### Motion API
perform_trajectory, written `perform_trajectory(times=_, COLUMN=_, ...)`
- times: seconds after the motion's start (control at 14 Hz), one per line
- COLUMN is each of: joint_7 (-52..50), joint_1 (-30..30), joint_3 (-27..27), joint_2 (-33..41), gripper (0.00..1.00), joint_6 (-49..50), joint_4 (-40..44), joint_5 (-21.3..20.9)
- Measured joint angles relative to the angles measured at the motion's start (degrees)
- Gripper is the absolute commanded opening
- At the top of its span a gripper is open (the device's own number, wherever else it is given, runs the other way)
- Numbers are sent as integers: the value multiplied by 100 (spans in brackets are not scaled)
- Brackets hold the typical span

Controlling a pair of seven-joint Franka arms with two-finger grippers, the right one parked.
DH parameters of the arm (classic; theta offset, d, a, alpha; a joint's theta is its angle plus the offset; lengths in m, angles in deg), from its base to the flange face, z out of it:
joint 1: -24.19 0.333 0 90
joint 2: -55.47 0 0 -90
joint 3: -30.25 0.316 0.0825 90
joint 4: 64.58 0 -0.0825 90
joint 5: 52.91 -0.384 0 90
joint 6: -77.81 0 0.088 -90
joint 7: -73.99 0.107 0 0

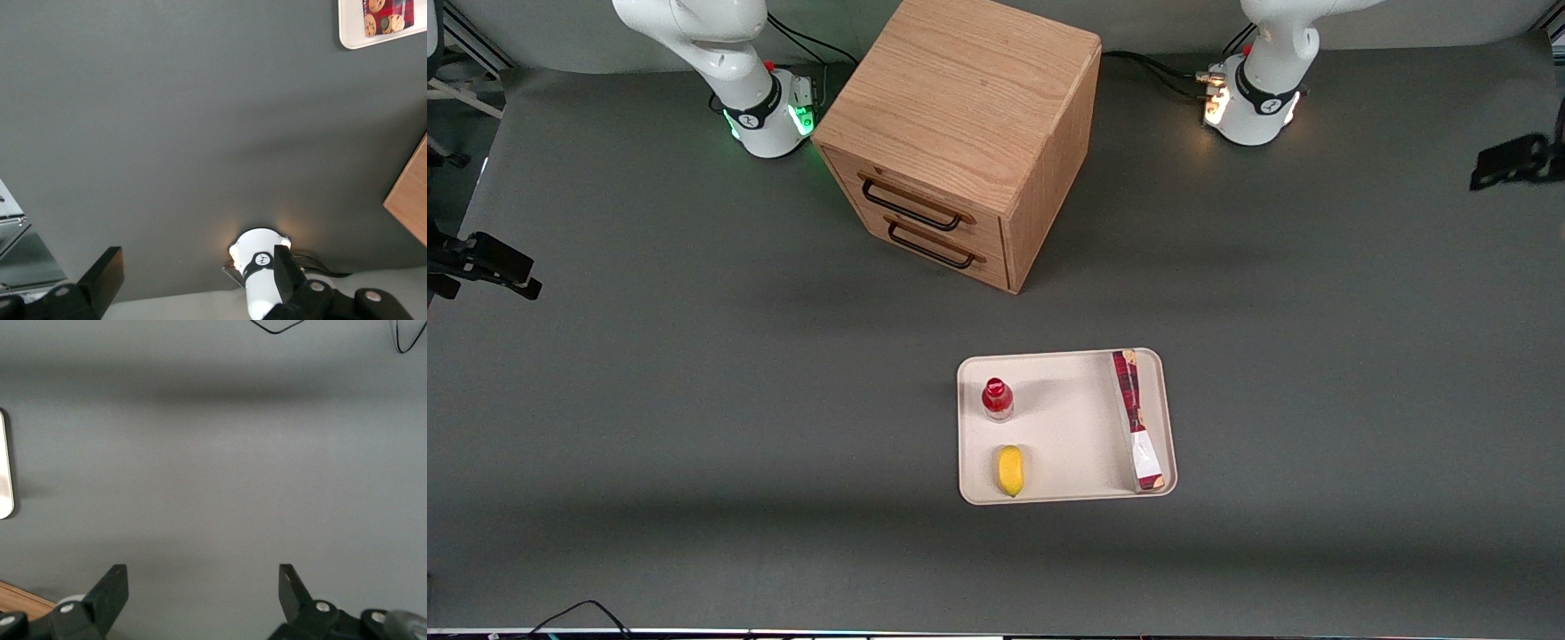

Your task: Place red cookie box on tray

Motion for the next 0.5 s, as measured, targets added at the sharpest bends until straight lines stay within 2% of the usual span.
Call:
perform_trajectory(times=0.29, joint_7=9, joint_1=-140, joint_3=-24, joint_2=1211, gripper=100, joint_6=-820, joint_4=-1739, joint_5=179)
perform_trajectory(times=0.5, joint_7=-44, joint_1=-572, joint_3=216, joint_2=1301, gripper=100, joint_6=-1050, joint_4=-1935, joint_5=303)
